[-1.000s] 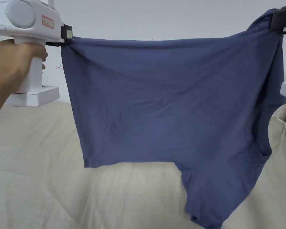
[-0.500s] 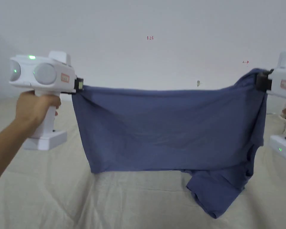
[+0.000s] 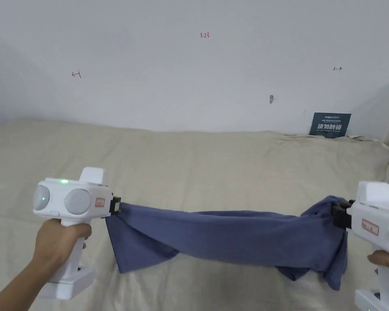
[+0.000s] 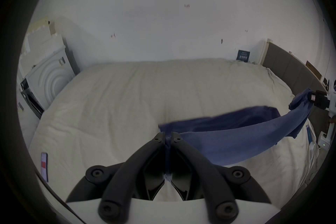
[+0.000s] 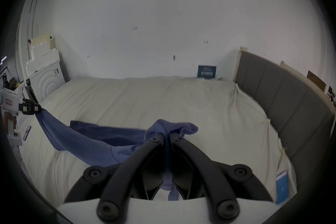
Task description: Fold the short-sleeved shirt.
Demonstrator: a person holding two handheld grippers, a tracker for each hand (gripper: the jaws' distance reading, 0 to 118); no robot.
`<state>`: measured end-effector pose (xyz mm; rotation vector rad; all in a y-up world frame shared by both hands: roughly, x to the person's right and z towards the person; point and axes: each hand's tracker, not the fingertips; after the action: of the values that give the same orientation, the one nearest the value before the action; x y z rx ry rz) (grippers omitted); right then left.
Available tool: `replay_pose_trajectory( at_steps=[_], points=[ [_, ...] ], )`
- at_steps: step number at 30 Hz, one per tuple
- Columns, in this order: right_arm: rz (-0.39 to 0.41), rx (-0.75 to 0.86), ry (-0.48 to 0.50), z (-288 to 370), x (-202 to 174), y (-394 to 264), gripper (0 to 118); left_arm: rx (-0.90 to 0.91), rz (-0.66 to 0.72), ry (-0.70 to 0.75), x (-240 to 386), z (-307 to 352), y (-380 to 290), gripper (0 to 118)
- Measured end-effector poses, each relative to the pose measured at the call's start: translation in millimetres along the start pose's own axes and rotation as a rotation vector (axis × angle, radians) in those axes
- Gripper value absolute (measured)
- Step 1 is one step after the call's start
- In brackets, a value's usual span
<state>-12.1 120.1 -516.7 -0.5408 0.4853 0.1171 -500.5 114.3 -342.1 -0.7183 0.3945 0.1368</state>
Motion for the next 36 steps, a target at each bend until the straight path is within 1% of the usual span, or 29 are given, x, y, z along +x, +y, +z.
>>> replay_pose_trajectory(
  at_steps=[6,9,12,13,20,24,26,29,36],
  points=[
    [-0.027,-0.074,0.011,23.2,-6.7,-55.2,3,-0.069,0.009,0.007,-0.9,7.5,-57.2,2],
    [-0.046,-0.084,0.016,38.3,-9.8,-76.3,3,-0.085,0.014,0.007,-5.9,8.6,-81.6,2],
    [-0.061,-0.088,0.023,56.8,-13.8,-96.8,3,-0.105,0.02,0.006,-2.6,23.6,-104.7,2],
    [-0.064,-0.092,0.025,58.1,-9.1,-103.6,3,-0.113,0.02,0.006,-3.1,26.2,-112.7,2],
    [-0.059,-0.116,0.038,93.9,-5.7,-144.0,3,-0.142,0.05,-0.006,-7.9,53.6,-168.6,2],
    [-0.06,-0.133,0.039,116.7,-4.2,-164.8,3,-0.144,0.029,0.002,-8.5,69.4,-193.6,2],
    [-0.071,-0.141,0.041,134.6,-8.3,-174.6,3,-0.141,0.026,-0.002,-10.1,81.2,-205.1,2],
    [-0.064,-0.151,0.034,153.8,-12.2,-186.7,3,-0.134,0.014,-0.003,-9.7,99.1,-219.9,2],
    [-0.079,-0.204,0.033,178.4,-15.1,-218.3,3,-0.157,-0.034,0.011,-10.5,116.6,-254.4,2]
  ],
)
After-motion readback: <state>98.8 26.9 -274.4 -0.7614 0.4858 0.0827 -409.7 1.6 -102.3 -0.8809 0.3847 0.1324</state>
